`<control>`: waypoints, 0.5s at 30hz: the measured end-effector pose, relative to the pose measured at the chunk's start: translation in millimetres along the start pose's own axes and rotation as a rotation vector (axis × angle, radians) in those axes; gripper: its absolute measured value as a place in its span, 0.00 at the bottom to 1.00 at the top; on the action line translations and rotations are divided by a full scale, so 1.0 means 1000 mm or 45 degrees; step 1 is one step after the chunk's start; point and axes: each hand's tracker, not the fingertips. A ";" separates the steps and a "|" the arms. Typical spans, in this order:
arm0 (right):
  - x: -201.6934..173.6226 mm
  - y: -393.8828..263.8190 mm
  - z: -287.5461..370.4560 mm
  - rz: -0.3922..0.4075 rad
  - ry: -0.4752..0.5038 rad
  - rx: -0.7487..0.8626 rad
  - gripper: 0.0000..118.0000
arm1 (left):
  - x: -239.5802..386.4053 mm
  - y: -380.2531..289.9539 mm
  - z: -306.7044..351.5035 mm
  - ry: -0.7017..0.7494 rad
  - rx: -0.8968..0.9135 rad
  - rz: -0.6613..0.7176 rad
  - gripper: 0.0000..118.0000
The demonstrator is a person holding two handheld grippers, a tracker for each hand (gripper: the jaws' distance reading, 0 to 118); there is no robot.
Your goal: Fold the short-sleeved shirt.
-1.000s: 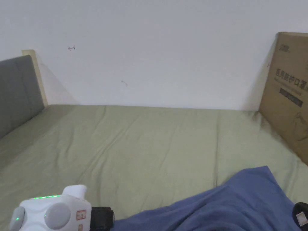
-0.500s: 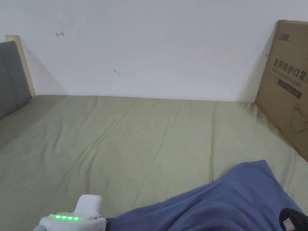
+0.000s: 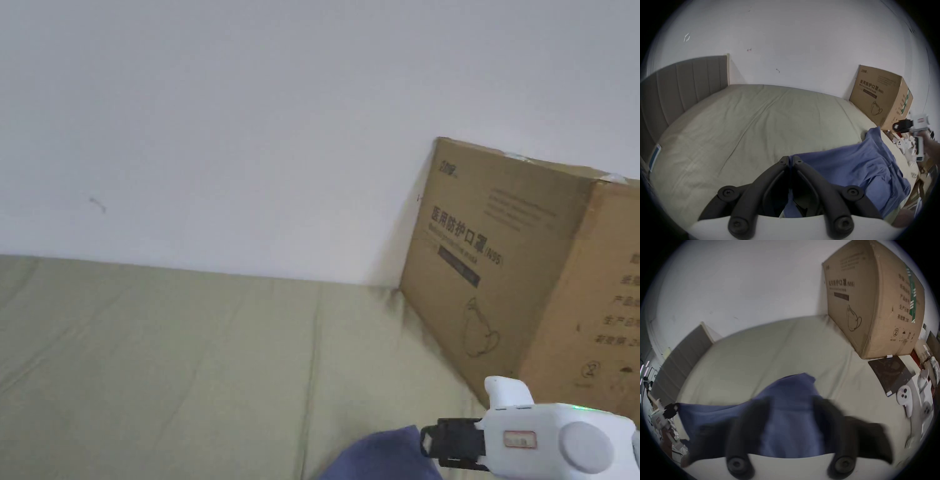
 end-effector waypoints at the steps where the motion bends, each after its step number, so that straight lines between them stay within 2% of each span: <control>1: 0.006 0.006 -0.016 -0.026 -0.015 -0.063 0.95 | -0.003 0.000 -0.003 -0.002 -0.004 0.009 0.02; 2: 0.014 0.011 -0.033 -0.044 -0.034 -0.138 0.99 | -0.006 0.000 -0.007 0.003 -0.010 0.000 0.02; 3: 0.025 0.017 -0.042 -0.100 -0.070 -0.109 0.99 | -0.007 -0.001 -0.011 0.012 -0.014 -0.007 0.02; 6: 0.039 0.023 -0.078 -0.115 -0.131 -0.251 0.99 | 0.001 -0.002 -0.023 0.039 -0.043 -0.099 0.02; 12: 0.033 0.024 -0.133 0.041 -0.148 -0.351 0.97 | -0.003 -0.009 -0.043 0.057 -0.105 -0.081 0.02; 15: 0.015 0.017 -0.148 0.088 -0.108 -0.451 0.83 | -0.003 -0.013 -0.049 0.056 -0.110 -0.087 0.02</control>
